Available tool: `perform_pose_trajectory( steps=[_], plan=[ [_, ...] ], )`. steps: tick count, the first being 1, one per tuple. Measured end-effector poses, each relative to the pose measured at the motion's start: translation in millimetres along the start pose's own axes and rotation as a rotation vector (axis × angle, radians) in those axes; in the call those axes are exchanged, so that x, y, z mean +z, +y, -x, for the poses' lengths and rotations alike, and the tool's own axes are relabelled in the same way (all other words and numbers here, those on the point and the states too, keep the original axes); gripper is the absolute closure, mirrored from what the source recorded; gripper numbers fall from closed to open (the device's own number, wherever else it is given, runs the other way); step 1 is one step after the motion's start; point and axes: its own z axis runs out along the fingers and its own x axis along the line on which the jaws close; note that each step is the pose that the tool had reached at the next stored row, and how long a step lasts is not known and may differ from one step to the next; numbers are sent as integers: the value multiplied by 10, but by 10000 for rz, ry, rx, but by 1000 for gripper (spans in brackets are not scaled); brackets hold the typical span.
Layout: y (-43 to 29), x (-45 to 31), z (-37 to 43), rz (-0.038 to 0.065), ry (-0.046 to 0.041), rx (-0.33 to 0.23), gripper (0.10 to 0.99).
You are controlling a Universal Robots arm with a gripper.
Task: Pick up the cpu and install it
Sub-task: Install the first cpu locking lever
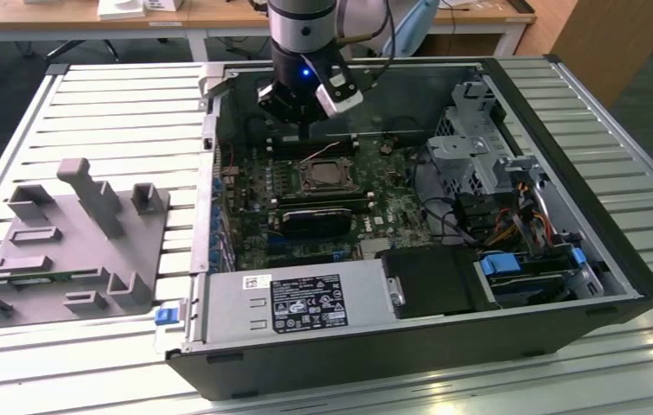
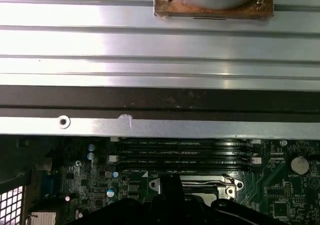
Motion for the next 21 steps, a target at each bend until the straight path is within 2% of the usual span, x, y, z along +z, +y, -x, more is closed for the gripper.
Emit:
perform_pose_trajectory(
  steps=[13, 18, 21],
  plan=[
    [-2, 15, 18, 4, -2, -4, 980],
    [-6, 39, 100, 5, -1, -4, 980],
    [-9, 65, 105, 3, -2, -3, 980]
  ],
)
